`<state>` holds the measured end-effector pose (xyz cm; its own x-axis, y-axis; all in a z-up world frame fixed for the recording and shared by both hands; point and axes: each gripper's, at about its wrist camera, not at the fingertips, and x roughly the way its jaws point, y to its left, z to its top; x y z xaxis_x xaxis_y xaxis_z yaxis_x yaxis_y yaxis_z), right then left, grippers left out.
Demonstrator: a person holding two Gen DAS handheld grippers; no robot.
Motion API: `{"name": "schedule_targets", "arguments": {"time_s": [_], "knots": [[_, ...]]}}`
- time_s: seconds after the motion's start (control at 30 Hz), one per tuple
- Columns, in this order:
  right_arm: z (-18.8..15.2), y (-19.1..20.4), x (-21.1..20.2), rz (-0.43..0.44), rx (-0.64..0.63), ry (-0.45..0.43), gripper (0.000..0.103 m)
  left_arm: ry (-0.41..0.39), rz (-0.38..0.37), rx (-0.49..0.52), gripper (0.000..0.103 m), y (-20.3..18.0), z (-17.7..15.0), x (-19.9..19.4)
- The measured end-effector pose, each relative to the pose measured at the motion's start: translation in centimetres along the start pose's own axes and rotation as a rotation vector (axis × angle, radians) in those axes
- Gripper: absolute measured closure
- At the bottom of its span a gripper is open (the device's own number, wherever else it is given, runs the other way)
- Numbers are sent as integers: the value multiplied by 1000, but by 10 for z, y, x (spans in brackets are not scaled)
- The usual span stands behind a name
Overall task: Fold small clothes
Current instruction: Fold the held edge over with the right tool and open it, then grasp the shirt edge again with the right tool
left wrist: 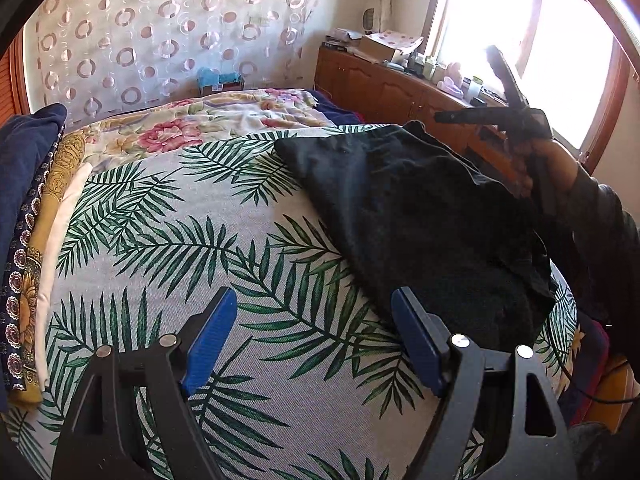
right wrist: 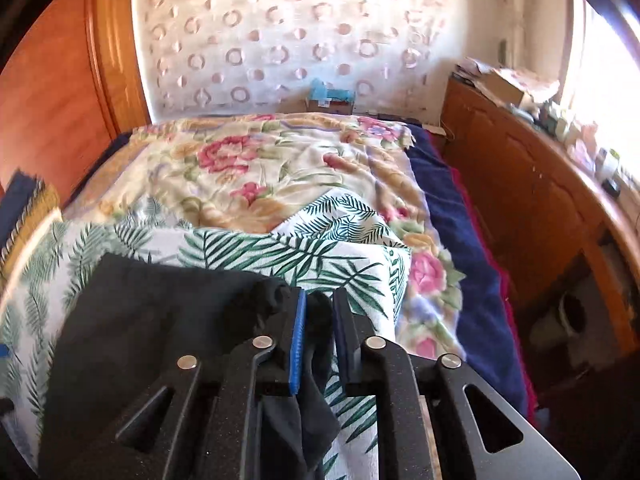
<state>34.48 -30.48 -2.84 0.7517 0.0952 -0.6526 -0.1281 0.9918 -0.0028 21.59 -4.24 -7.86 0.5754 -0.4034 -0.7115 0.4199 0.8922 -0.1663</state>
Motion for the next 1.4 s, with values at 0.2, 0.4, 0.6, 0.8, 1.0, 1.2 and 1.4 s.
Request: {"name": "schedule_targets", "arguments": {"time_s": [0.2, 0.4, 0.6, 0.8, 1.0, 1.2, 1.4], "knots": [[-15, 10, -34, 53, -33, -41, 88, -7, -1, 13, 23, -7, 2, -1], [-63, 17, -91, 117, -53, -55, 52, -16, -15, 47, 23, -25, 0, -6], [-107, 40, -131, 170, -111, -29, 52, -25, -40, 61, 23, -43, -3, -9], [-134, 63, -128, 217, -173, 53, 52, -33, -52, 83, 23, -60, -7, -14], [-148, 79, -104, 189, -226, 118, 52, -36, -52, 103, 23, -70, -13, -19], [-149, 81, -98, 167, -223, 139, 67, -27, -57, 103, 23, -74, -18, -18], [-159, 67, -124, 131, -183, 84, 95, -17, -64, 101, 23, -76, -23, -17]]}}
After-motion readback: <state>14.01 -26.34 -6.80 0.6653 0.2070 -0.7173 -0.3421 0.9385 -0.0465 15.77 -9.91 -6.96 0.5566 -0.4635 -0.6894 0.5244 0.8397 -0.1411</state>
